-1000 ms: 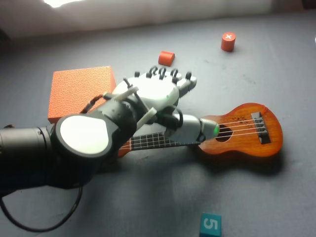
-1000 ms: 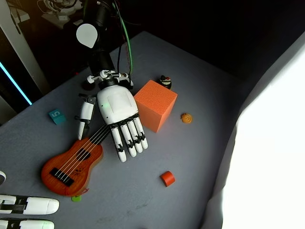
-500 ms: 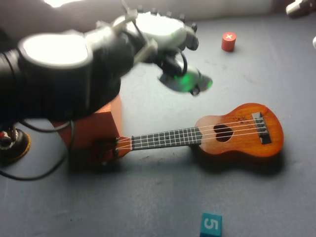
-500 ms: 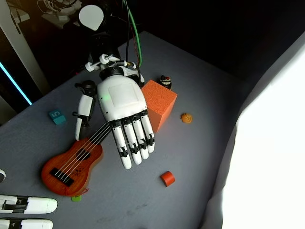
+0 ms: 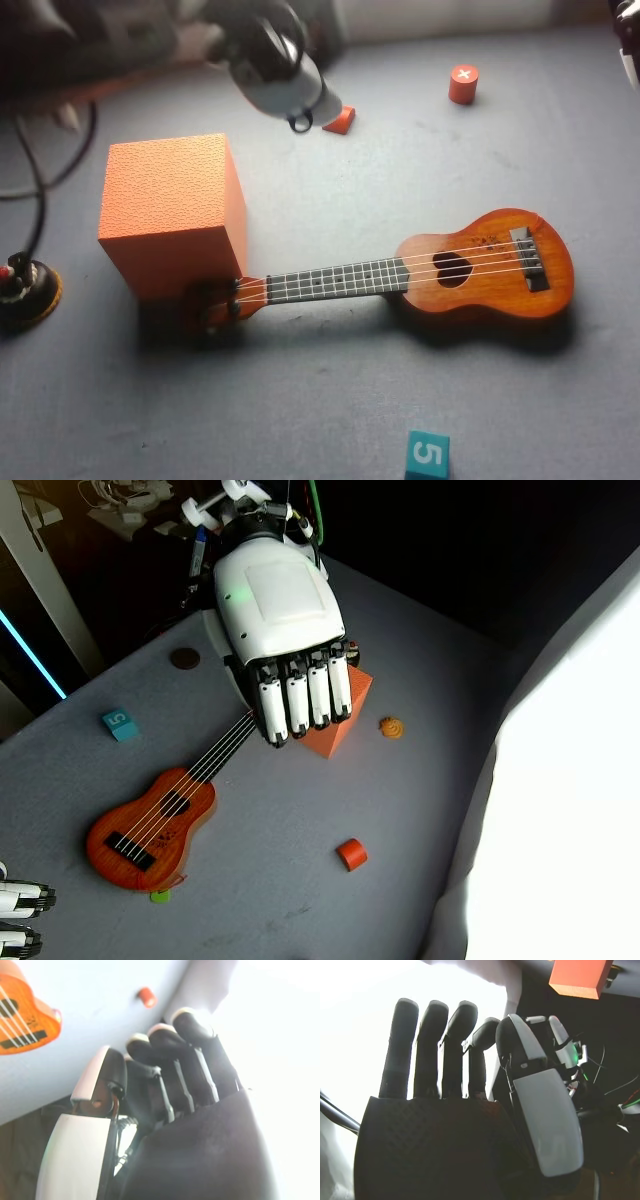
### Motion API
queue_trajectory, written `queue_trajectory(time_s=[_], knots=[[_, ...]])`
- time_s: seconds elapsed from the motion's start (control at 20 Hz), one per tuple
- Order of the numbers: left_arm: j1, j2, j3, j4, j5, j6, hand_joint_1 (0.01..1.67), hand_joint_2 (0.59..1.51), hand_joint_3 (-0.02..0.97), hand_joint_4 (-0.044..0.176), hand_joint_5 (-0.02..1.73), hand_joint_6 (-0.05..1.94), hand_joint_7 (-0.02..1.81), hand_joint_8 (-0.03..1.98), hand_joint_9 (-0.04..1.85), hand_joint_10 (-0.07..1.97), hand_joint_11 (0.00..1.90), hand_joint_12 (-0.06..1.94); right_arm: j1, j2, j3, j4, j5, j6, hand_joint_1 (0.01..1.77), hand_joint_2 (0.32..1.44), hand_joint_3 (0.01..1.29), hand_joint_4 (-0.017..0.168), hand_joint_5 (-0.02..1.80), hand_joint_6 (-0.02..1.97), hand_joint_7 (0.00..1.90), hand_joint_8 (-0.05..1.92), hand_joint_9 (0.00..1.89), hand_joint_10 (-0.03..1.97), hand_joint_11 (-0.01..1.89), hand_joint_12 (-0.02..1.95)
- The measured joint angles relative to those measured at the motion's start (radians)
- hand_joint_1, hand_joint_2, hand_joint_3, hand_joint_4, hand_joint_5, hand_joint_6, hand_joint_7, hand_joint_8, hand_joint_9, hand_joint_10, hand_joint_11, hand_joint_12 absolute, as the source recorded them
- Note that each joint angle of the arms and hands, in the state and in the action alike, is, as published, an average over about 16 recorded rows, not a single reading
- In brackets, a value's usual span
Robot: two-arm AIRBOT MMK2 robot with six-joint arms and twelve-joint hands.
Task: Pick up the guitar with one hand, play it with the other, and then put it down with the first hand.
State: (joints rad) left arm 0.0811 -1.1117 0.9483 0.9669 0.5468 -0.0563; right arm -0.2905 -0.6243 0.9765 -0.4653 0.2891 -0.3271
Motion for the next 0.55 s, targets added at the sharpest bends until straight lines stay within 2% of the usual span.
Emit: queue_trajectory(time_s=[0.15,0.25,0.4,0.5,0.55], knots=[[-0.047,0.029,-0.016,-0.097,0.018,0.112,0.58,1.262,0.008,0.018,0.95,1.85,1.03,1.84,1.02,1.89,0.99,1.9,0.0,0.0,-0.001,-0.001,0.0,0.0,0.7,1.32,0.02,0.043,0.83,1.67,1.0,1.77,0.96,1.88,0.86,1.9],[-0.068,0.043,-0.022,-0.14,0.028,0.162,0.52,1.246,0.007,0.014,1.06,1.87,1.14,1.88,1.14,1.92,1.13,1.9,0.0,0.0,-0.001,-0.001,0.001,0.0,0.68,1.32,0.02,0.06,0.92,1.69,1.09,1.85,1.07,1.91,0.99,1.9],[-0.087,0.055,-0.028,-0.173,0.034,0.203,0.41,1.222,0.005,0.006,1.18,1.91,1.25,1.92,1.27,1.92,1.28,1.9,0.0,0.0,-0.001,-0.001,0.001,-0.001,0.63,1.32,0.02,0.071,1.0,1.69,1.2,1.91,1.21,1.93,1.14,1.9],[-0.094,0.059,-0.031,-0.188,0.036,0.217,0.36,1.222,0.006,-0.005,1.24,1.91,1.31,1.91,1.34,1.93,1.36,1.9,0.0,0.0,-0.001,-0.001,0.001,-0.001,0.59,1.32,0.02,0.073,1.06,1.73,1.26,1.92,1.28,1.93,1.22,1.9],[-0.097,0.061,-0.032,-0.195,0.036,0.222,0.34,1.227,0.007,-0.002,1.25,1.91,1.33,1.91,1.36,1.93,1.39,1.9,0.0,0.0,-0.002,-0.001,0.001,-0.001,0.56,1.32,0.02,0.077,1.1,1.76,1.29,1.92,1.31,1.93,1.26,1.9]])
